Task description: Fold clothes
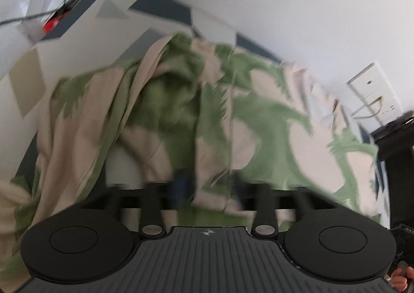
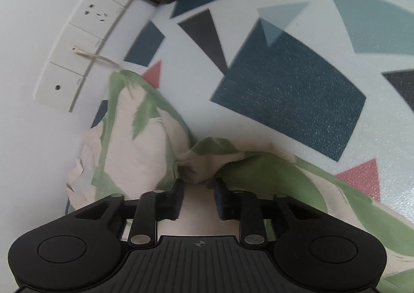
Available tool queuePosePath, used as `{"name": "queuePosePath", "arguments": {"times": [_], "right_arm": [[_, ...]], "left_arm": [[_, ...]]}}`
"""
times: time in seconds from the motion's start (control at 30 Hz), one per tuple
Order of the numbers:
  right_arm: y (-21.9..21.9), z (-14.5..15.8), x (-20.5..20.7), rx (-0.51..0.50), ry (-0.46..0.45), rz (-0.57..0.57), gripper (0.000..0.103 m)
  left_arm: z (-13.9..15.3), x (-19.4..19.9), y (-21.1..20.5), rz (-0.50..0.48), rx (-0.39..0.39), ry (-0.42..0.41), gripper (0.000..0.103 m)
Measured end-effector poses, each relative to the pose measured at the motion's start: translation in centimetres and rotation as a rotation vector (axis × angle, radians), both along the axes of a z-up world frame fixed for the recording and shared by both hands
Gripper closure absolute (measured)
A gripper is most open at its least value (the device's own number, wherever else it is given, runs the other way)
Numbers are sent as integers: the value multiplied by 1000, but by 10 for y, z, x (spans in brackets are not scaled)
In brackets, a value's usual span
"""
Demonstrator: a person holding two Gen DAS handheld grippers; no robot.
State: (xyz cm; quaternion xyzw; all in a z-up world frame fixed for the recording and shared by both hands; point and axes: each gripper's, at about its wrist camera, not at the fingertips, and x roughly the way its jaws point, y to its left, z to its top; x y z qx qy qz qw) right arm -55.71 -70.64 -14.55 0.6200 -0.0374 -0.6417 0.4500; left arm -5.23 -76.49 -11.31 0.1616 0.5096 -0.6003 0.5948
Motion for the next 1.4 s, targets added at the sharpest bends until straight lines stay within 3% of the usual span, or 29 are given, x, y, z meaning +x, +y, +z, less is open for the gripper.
{"name": "queuePosePath", "arguments": {"times": [0.23,0.37,0.4,0.43,0.47,0.5,0.63,0.67,0.7,0.77,0.83,1.0,1.1,1.13,1.17,1.2,1.23,1.3,1.4], "right_arm": [[-36,43,21,-119,166,126,67],[-93,55,17,-164,322,184,57],[-109,55,17,-171,399,223,57],[-123,53,21,-168,502,259,57],[-139,50,24,-163,600,293,57],[-155,42,26,-139,656,314,57],[-195,18,25,-74,676,357,58],[-198,15,23,-76,648,357,63],[-200,13,20,-78,621,358,96],[-201,13,15,-110,575,329,98],[-197,21,14,-185,588,294,98],[-204,21,9,-223,645,250,99],[-220,-2,4,-151,630,281,98],[-223,-7,3,-145,629,296,97],[-225,-11,1,-140,629,310,95],[-224,-10,-1,-143,629,310,85],[-221,-7,-6,-146,616,302,67],[-200,6,-24,-208,541,256,57],[-146,24,-40,-293,494,217,57]], "left_arm": [[3,-6,-50,-10,-45,-29,29],[-5,-1,-65,88,-55,-11,30],[-7,-1,-66,112,-63,2,37],[-8,-2,-67,119,-64,12,70],[-10,-5,-70,109,-50,17,90],[-11,-8,-71,99,-41,16,92],[-4,-23,-68,68,-95,-60,95],[-1,-24,-68,75,-114,-69,95],[3,-25,-67,84,-135,-79,95],[14,-26,-69,95,-195,-98,96],[22,-29,-74,86,-232,-115,96],[7,-35,-103,66,-183,-151,96],[-10,-40,-116,40,-138,-190,91],[-7,-43,-112,21,-145,-208,84],[-4,-45,-107,2,-152,-227,68],[-1,-47,-103,-17,-159,-245,57],[2,-50,-98,-36,-167,-264,36],[8,-55,-89,-75,-181,-301,31],[18,-60,-57,-154,-208,-350,28]]}}
